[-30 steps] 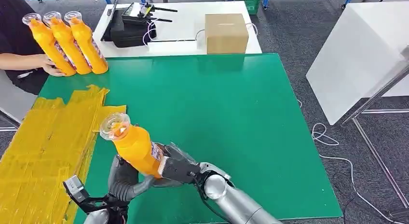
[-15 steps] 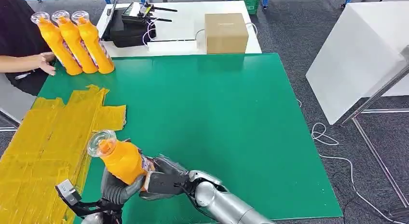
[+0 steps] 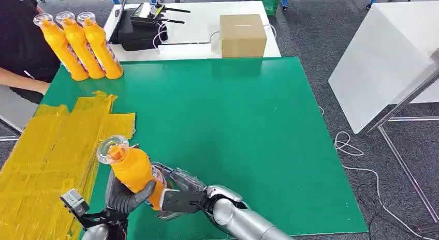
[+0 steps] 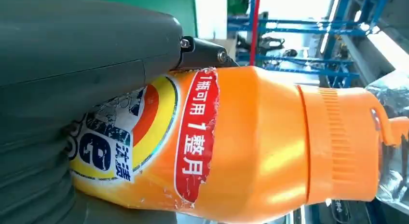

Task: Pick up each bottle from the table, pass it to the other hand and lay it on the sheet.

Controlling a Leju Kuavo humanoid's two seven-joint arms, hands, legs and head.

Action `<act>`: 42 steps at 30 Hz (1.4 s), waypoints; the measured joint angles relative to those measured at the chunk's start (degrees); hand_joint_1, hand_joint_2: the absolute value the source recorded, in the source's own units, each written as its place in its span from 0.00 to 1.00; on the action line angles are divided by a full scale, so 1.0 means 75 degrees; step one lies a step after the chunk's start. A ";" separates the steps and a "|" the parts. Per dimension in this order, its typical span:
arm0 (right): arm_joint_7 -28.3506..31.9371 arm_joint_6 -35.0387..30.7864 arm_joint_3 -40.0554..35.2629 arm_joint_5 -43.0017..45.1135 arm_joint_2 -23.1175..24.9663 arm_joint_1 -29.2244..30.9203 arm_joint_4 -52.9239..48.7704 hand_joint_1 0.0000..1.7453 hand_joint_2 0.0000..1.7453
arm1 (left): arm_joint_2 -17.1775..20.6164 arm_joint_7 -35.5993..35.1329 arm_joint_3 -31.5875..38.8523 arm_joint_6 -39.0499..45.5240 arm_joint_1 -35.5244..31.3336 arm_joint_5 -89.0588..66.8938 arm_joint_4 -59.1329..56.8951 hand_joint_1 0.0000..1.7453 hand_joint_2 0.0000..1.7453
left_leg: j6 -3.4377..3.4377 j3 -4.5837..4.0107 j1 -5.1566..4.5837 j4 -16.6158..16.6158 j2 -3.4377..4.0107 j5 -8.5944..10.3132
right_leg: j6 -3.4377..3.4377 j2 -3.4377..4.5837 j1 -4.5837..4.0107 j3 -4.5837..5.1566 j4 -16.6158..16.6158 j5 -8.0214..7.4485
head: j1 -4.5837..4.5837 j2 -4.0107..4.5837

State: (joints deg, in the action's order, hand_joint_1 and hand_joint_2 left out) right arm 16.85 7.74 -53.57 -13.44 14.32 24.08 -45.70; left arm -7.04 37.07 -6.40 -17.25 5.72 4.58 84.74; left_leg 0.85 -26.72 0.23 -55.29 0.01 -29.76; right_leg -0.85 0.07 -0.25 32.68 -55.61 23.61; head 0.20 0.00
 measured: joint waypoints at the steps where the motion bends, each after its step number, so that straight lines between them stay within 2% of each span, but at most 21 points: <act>1: -0.0009 -0.0071 0.0006 0.0000 -0.0018 -0.0011 -0.0018 0.00 0.00 | 0.0003 0.0047 0.0009 0.0194 -0.0008 -0.0186 0.0006 1.00 1.00 | 0.0000 0.0001 0.0000 0.0000 0.0000 0.0000 | 0.0000 0.0000 0.0000 0.0000 0.0000 0.0000 | 0.0000 0.0000; 3: -0.0020 -0.0298 0.0114 0.0012 -0.0105 -0.0066 -0.0120 0.00 0.00 | 0.0033 0.0120 0.0099 0.1163 -0.0022 -0.1149 0.0076 1.00 1.00 | 0.0000 0.0001 0.0000 0.0000 0.0002 0.0000 | 0.0000 0.0001 -0.0001 0.0001 0.0000 0.0000 | 0.0000 0.0000; 7: -0.0047 -0.0429 0.0747 0.0035 -0.0680 -0.0328 -0.0887 0.00 0.00 | 0.0368 -0.0450 0.0697 0.4959 -0.0269 -0.4726 0.0122 1.00 1.00 | 0.0000 0.0000 0.0000 0.0000 -0.0005 0.0000 | 0.0000 0.0001 0.0002 -0.0001 0.0000 -0.0001 | 0.0000 0.0000; 9: -0.0050 -0.0330 0.1146 0.0035 -0.0974 -0.0463 -0.1336 0.00 0.00 | 0.0661 -0.1001 0.1048 0.6366 -0.0363 -0.6460 0.0114 1.00 1.00 | 0.0000 0.0002 0.0000 -0.0001 -0.0003 0.0000 | 0.0000 0.0002 0.0001 0.0000 0.0000 -0.0001 | 0.0000 0.0000; 11: -0.0050 -0.0190 0.1487 0.0035 -0.1216 -0.0574 -0.1735 0.00 0.00 | 0.0931 -0.1802 0.1277 0.7084 -0.0455 -0.8059 0.0003 1.00 1.00 | 0.0000 0.0002 0.0000 0.0000 -0.0003 0.0000 | 0.0000 0.0000 0.0001 0.0000 -0.0001 0.0000 | -0.0003 0.0000; 14: -0.0050 -0.0064 0.1775 0.0050 -0.1431 -0.0675 -0.2134 0.00 0.00 | 0.1321 -0.2758 0.1411 0.7447 -0.0671 -0.9760 -0.0549 1.00 1.00 | 0.0000 0.0000 0.0000 0.0000 -0.0003 0.0001 | 0.0000 0.0000 0.0000 0.0000 -0.0001 0.0000 | 0.0003 0.0000; 18: -0.0050 0.0043 0.1851 0.0082 -0.1579 -0.0676 -0.2349 0.00 0.00 | 0.1615 -0.3380 0.1405 0.7575 -0.1072 -1.0530 -0.1650 1.00 1.00 | -0.0001 0.0003 0.0000 0.0000 -0.0001 0.0001 | 0.0000 0.0005 0.0000 0.0000 -0.0002 -0.0001 | -0.0003 0.0000; 19: -0.0050 0.0049 0.1862 0.0090 -0.1606 -0.0679 -0.2390 0.00 0.00 | 0.1682 -0.3441 0.1405 0.7569 -0.1169 -1.0577 -0.1933 0.00 1.00 | -0.0001 0.0004 0.0000 -0.0001 0.0001 0.0001 | 0.0000 0.0006 0.0000 0.0000 -0.0002 -0.0001 | -0.0003 0.0000; 20: -0.0050 0.0052 0.1865 0.0102 -0.1629 -0.0679 -0.2413 0.00 0.00 | 0.1731 -0.3468 0.1405 0.7528 -0.1254 -1.0583 -0.2137 0.00 0.00 | -0.0001 0.0004 -0.0001 -0.0001 0.0004 0.0001 | 0.0000 0.0005 0.0000 0.0000 -0.0002 -0.0001 | -0.0003 0.0000; 25: -0.0038 0.0142 0.1868 0.0172 -0.1702 -0.0676 -0.2509 0.00 0.00 | 0.1979 -0.3074 0.1253 0.6263 -0.1698 -1.0061 -0.3358 0.00 0.00 | -0.0002 0.0002 0.0000 -0.0001 0.0001 0.0002 | 0.0000 0.0006 0.0001 0.0000 -0.0005 -0.0001 | 0.0000 0.0000; 35: -0.0015 0.0203 0.1871 0.0169 -0.1760 -0.0668 -0.2518 0.00 0.00 | 0.2189 -0.2599 0.1064 0.5800 -0.2104 -0.9285 -0.4182 0.00 0.00 | -0.0003 0.0012 -0.0001 0.0000 -0.0010 0.0004 | 0.0000 0.0001 0.0013 -0.0017 -0.0005 -0.0001 | 0.0000 0.0000; 40: 0.0023 0.0267 0.1871 0.0169 -0.1784 -0.0648 -0.2518 0.00 0.00 | 0.2192 -0.1876 0.1055 0.5575 -0.2041 -0.8145 -0.4138 0.00 0.00 | -0.0004 0.0014 -0.0001 0.0000 -0.0010 0.0005 | 0.0001 0.0000 0.0013 -0.0020 -0.0005 -0.0001 | -0.0003 0.0000; 42: 0.0169 0.0098 0.1886 0.0029 -0.1787 -0.0677 -0.2518 0.00 0.00 | 0.2123 -0.1129 0.1196 0.4994 -0.1831 -0.6581 -0.3703 0.00 0.00 | -0.0004 0.0017 -0.0001 0.0000 -0.0006 0.0005 | 0.0001 0.0002 0.0010 -0.0018 -0.0006 -0.0001 | 0.0000 0.0000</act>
State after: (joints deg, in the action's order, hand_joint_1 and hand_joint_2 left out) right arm 18.12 8.48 -39.43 -13.23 0.92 19.01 -64.59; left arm 8.88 28.60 2.57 20.21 -8.01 -44.78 56.97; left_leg 0.82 -26.59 0.23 -55.29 -0.03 -29.72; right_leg -0.84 0.09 -0.18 32.55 -55.65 23.60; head 0.20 0.00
